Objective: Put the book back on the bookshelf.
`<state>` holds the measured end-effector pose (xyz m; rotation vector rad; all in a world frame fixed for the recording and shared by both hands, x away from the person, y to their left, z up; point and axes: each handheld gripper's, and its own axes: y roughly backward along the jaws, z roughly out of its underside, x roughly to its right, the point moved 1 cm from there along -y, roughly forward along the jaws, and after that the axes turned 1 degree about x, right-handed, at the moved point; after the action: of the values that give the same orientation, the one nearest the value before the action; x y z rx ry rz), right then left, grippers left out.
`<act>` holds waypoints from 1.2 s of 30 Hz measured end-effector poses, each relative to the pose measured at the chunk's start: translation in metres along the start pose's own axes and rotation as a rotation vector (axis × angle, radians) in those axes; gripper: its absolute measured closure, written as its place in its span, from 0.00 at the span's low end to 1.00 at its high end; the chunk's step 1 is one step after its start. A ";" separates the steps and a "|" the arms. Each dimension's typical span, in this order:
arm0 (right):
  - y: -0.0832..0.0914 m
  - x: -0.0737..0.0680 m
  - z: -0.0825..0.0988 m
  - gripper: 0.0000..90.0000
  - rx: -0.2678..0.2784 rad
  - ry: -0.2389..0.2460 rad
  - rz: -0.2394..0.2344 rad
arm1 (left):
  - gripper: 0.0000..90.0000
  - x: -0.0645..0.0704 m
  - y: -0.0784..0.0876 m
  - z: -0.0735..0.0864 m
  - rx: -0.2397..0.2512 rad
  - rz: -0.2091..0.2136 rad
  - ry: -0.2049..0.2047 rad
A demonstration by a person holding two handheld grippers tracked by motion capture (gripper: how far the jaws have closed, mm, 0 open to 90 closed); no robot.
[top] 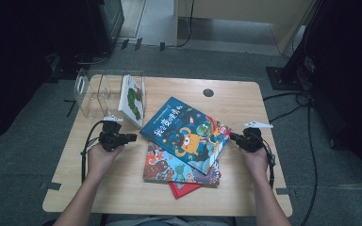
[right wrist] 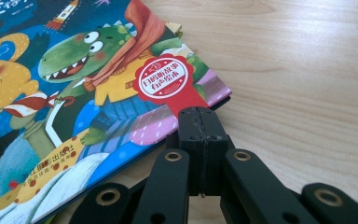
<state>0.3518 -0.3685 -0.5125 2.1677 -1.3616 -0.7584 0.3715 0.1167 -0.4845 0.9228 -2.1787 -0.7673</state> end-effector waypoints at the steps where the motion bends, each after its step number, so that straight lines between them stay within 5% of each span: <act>1: -0.002 0.000 -0.002 1.00 -0.001 0.002 -0.001 | 0.97 -0.001 -0.001 0.000 0.003 -0.002 0.004; 12: -0.014 0.002 -0.011 1.00 0.009 -0.016 -0.022 | 0.97 -0.017 -0.013 -0.004 0.015 -0.026 0.045; 24: -0.008 -0.006 -0.007 1.00 0.004 -0.008 -0.050 | 0.96 -0.019 -0.025 -0.008 0.000 -0.045 0.028; 29: -0.007 -0.008 -0.004 1.00 -0.001 0.006 -0.058 | 1.00 -0.018 -0.026 -0.008 -0.013 -0.022 0.043; 36: -0.006 -0.005 -0.002 1.00 -0.013 -0.004 -0.060 | 1.00 -0.002 -0.026 -0.006 -0.029 0.042 0.013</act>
<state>0.3558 -0.3616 -0.5137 2.2069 -1.2954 -0.7916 0.3875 0.1020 -0.4994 0.8627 -2.1634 -0.7690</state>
